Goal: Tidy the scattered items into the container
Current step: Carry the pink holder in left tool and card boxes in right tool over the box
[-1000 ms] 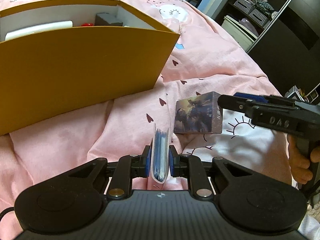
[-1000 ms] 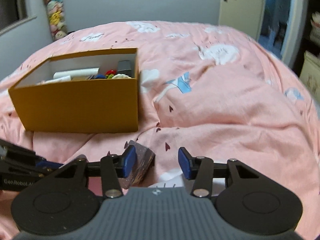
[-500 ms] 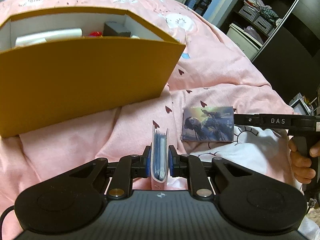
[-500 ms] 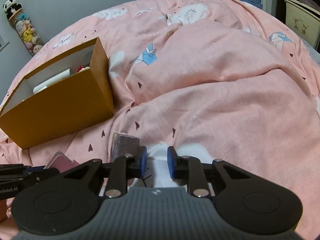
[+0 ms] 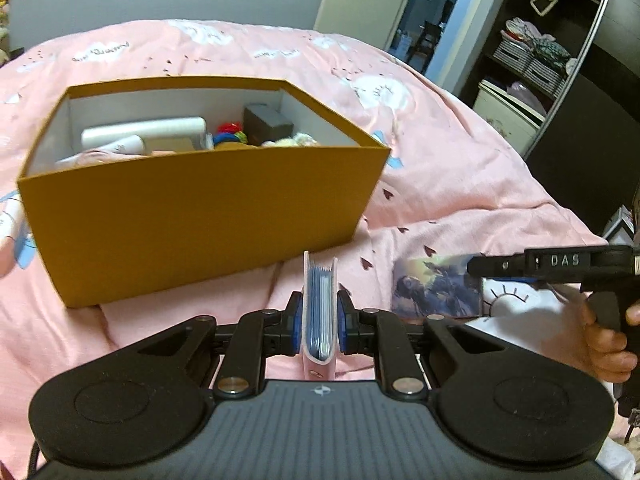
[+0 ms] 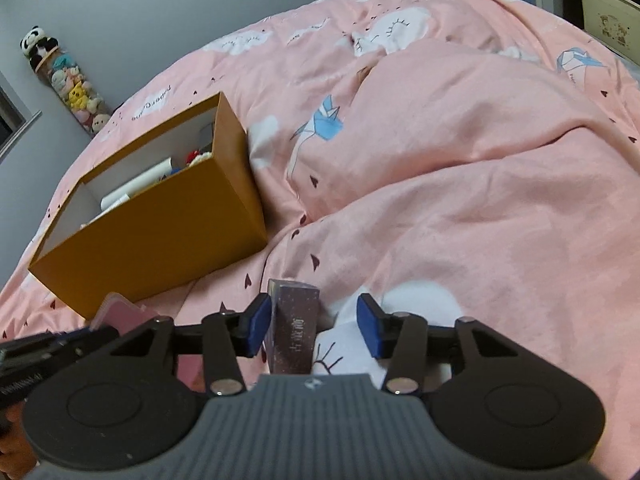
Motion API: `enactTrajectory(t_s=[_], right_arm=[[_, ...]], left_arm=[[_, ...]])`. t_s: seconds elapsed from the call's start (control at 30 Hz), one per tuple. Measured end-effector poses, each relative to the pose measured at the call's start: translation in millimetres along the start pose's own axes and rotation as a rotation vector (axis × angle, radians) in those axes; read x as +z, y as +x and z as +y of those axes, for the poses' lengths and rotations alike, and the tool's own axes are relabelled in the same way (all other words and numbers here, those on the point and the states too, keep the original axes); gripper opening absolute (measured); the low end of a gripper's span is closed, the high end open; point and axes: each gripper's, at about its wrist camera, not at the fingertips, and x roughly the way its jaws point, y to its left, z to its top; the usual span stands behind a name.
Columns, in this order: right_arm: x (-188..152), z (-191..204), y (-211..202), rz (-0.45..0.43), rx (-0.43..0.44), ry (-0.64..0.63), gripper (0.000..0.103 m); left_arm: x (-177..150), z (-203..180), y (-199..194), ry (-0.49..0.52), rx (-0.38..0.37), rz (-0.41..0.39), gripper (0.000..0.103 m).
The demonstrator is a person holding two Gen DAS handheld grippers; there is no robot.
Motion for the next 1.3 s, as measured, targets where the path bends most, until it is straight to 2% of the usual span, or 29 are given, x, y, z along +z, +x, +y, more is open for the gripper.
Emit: enactTrajectory(t_s=[0.27,0.33,0.6,0.8,0.93,1.1,1.3], right_arm=[[-7.1,18.2,20.7,0.058,0.03,-0.09,0.044],[-8.6,20.2,24.3,0.058,0.012,-0.102,0.03],[-2.7,27.5,14.7,0.055,0.057,-0.151,0.025],[14.2,41.6,-6.2,0.026,0.165,-0.174,0.025],[34.7,55.2,-18.7,-0.012,0.248,-0.18,0.025],[62.1,78.5,-35.6,-0.106,0.326,-0.218,0.025],[90.3,107.1,-27.4,-0.161,0.37,-0.253,0.025]], left_arm=[[-0.6,15.7,-4.9,-0.034,0.034,-0.009,0.019],[-0.8,18.7,-6.5,-0.041,0.039,-0.011,0.019],[5.8,26.5,-21.2,-0.061,0.042,-0.042,0.019],[19.8,26.8,-41.1,-0.073,0.009,-0.078,0.018],[35.3,26.1,-57.7,-0.075,-0.013,-0.125,0.018],[63.4,30.5,-79.9,-0.084,-0.028,-0.214,0.018],[101.5,43.0,-89.1,-0.095,0.028,-0.33,0.018]])
